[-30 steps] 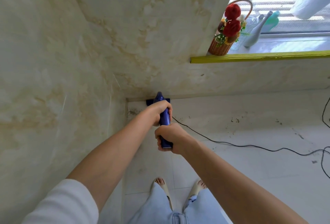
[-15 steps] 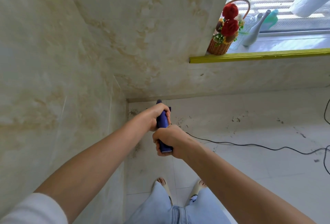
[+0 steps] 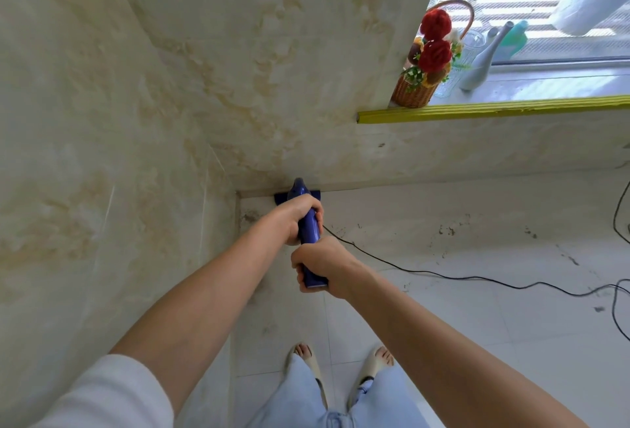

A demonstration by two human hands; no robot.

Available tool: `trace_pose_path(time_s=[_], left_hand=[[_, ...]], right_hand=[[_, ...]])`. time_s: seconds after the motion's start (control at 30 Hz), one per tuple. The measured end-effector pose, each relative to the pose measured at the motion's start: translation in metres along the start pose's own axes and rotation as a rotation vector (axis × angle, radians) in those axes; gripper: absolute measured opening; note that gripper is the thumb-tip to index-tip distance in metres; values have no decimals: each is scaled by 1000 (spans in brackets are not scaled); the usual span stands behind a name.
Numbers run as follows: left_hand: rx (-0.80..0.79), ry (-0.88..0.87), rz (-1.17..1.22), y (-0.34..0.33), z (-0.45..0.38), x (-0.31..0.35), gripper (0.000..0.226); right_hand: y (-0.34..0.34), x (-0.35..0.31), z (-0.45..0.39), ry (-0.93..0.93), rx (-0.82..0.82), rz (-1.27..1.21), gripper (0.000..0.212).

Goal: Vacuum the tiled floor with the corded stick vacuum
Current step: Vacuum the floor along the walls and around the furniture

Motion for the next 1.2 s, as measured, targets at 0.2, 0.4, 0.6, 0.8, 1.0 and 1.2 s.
trace_pose_path(time_s=[0.2, 0.4, 0.6, 0.8, 1.0, 1.2], left_hand=[[36, -21, -13, 3, 2, -1, 19], [55, -5, -14, 20, 12, -26, 21], [46, -27, 75, 24, 20, -39, 23], [76, -73, 47, 12, 18, -26, 24], [102, -71, -18, 25, 14, -22, 21], [55, -59, 2, 45, 20, -19, 25]], right_hand=[[-6, 2, 2, 0, -4, -16, 23], [-22, 21, 16, -29, -33, 13, 23], [-17, 24, 32, -16, -55, 103, 19], [-7, 14, 17, -15, -16, 114, 21], [-26, 19, 7, -31, -18, 27, 20], [-44, 15, 6, -41, -54, -34, 22]])
Point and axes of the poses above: each hand's wrist, its own z-axis away from the middle knuckle, its own y-axis out of the back of the hand, x = y × z, the point moved 2 cm from there along -z, towards the middle knuckle, and after that the axes turned 1 degree about z, right-handed, at the moved point
